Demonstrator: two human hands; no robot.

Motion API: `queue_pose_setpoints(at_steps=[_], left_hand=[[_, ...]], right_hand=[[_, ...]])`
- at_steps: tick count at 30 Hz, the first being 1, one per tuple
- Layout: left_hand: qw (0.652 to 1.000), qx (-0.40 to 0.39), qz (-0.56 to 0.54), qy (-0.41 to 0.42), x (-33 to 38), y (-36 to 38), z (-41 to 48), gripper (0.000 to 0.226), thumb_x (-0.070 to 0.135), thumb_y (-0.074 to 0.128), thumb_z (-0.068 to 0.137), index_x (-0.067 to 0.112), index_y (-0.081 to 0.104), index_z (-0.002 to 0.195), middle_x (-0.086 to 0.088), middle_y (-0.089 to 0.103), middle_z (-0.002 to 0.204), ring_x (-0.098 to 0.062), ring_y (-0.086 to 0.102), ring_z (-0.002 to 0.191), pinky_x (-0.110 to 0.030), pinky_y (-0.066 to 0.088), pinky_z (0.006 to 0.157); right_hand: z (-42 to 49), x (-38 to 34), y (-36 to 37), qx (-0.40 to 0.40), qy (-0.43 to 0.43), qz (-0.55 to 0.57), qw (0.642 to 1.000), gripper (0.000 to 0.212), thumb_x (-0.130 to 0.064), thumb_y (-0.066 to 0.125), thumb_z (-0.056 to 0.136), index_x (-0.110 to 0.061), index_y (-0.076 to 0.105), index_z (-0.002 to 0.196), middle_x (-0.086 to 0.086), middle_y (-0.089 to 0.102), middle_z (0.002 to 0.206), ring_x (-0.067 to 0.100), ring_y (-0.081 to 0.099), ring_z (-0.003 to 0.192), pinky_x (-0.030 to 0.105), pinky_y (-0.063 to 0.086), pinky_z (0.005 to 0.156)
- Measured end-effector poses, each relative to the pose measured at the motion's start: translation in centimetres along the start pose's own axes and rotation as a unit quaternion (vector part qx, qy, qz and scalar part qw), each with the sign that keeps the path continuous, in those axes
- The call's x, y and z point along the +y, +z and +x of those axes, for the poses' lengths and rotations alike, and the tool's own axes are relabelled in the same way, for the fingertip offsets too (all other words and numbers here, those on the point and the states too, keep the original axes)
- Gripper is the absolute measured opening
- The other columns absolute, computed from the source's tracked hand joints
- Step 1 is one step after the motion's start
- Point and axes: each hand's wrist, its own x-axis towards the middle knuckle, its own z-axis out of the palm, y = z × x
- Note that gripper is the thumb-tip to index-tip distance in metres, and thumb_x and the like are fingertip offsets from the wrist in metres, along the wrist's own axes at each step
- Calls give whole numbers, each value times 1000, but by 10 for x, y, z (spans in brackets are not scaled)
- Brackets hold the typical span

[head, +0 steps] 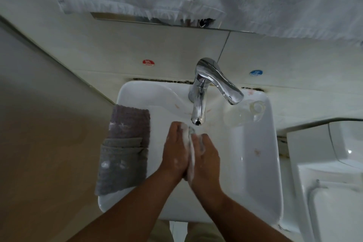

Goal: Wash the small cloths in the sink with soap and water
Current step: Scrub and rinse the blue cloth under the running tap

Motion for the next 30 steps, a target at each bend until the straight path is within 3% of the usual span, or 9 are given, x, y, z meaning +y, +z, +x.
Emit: queue_pose_setpoints(at_steps=[2,5,8,11,14,20,23,25,30], left_hand=[[999,-32,0,18,1,1,-7,20,28,46,107,19,54,91,0,65,83,-11,65,77,-32,55,69],[994,-104,22,27,-4,10,-34,36,51,35,104,20,53,98,1,64,90,-10,66,81,-39,58,72],[995,-15,77,67,-12,6,-8,23,34,44,104,16,53,94,7,60,82,-3,62,78,-31,50,71],[1000,-23,7,-3,-5,1,-4,24,32,43,106,17,55,92,1,64,82,-14,66,78,-25,54,71],[994,-106,-11,19,-6,6,-36,36,52,39,97,20,54,96,-3,64,88,-20,67,84,-38,58,76],[996,-20,-80,-33,4,-8,-4,23,19,46,106,18,55,85,3,63,76,-19,64,77,-33,54,73],[997,-77,0,22,4,0,-33,22,38,44,104,24,56,92,3,64,83,-21,66,86,-44,58,82],[995,-95,0,23,4,-2,-35,31,52,43,95,25,56,90,-2,64,84,-27,66,86,-52,57,82],[997,-35,-68,12,4,-6,-5,16,22,52,102,14,56,88,-2,64,78,-21,63,73,-39,52,72]], right_hand=[[13,1,-3,9,8,-9,1000,34,-32,55,101,-18,47,71,-12,48,58,1,52,56,12,35,54],[53,4,-14,57,76,15,995,43,-35,57,98,-22,38,62,-11,44,50,4,41,48,28,34,58],[19,2,-6,9,-4,-22,1000,36,-35,55,100,-27,43,67,-11,47,58,1,47,53,23,36,54],[7,10,-5,-19,-88,-131,987,19,-16,65,97,-20,56,81,-18,47,68,-4,51,61,8,35,56],[55,17,-14,23,6,-95,995,35,-21,60,100,-16,47,67,-7,45,61,0,46,54,12,30,52],[1,18,10,-23,-52,-110,992,22,-25,61,101,-19,56,80,-18,47,66,-7,54,67,5,36,59],[49,7,-9,23,56,-37,997,42,-37,56,99,-16,43,65,3,49,59,5,42,52,23,32,56],[50,0,-17,23,66,-22,997,43,-35,56,100,-19,44,63,-2,48,58,5,45,51,24,34,55],[0,-17,-8,-31,-24,-13,999,26,-46,54,95,-24,55,81,-13,56,68,-1,59,64,10,43,57]])
